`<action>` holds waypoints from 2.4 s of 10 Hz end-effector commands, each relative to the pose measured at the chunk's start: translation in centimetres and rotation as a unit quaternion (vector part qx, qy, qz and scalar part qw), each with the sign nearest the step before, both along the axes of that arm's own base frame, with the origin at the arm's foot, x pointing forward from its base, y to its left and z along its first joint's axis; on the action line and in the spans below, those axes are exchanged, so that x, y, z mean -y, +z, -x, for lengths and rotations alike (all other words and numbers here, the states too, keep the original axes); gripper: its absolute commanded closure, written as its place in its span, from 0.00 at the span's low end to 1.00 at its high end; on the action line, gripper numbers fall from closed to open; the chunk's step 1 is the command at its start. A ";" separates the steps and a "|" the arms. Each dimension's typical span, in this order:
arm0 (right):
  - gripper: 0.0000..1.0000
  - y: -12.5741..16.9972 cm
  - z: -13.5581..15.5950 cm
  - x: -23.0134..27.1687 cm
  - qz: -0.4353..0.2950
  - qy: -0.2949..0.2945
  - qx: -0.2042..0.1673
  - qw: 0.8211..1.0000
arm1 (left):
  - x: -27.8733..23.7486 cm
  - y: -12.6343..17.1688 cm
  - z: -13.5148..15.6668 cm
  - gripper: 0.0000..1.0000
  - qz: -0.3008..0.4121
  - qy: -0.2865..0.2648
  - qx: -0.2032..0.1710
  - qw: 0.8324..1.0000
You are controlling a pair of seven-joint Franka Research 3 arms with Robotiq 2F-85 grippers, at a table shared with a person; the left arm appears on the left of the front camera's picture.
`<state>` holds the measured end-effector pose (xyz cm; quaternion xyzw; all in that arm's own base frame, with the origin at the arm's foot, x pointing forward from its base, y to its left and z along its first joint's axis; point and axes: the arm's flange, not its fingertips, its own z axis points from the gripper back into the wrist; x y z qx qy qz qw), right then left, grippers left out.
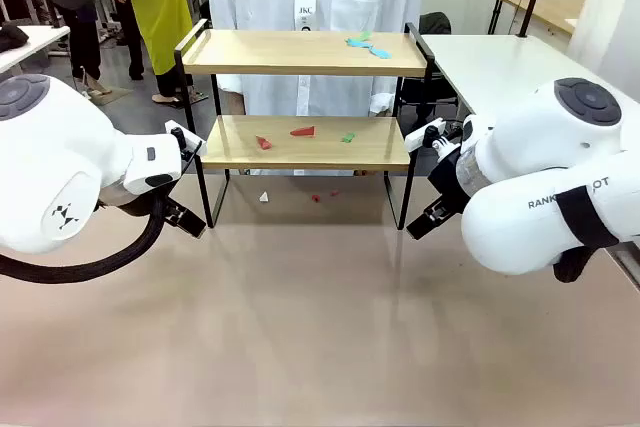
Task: Clean the shelf.
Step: Pick up the Duster handed by the human.
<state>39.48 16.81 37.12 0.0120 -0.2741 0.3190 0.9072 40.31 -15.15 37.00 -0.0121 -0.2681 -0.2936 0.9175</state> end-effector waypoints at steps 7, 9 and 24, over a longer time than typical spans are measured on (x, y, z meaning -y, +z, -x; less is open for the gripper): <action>0.00 0.0 0.0 0.0 0.000 0.000 0.000 1.000 | 0.0 0.0 0.0 0.00 0.000 0.000 0.000 1.000; 0.00 0.0 0.0 0.0 0.000 0.000 0.000 1.000 | 0.0 0.0 0.0 0.00 0.000 0.000 0.000 1.000; 0.00 6.5 -8.6 31.7 -0.250 0.126 0.053 0.959 | -26.3 10.7 -7.4 0.00 0.202 -0.319 0.075 0.923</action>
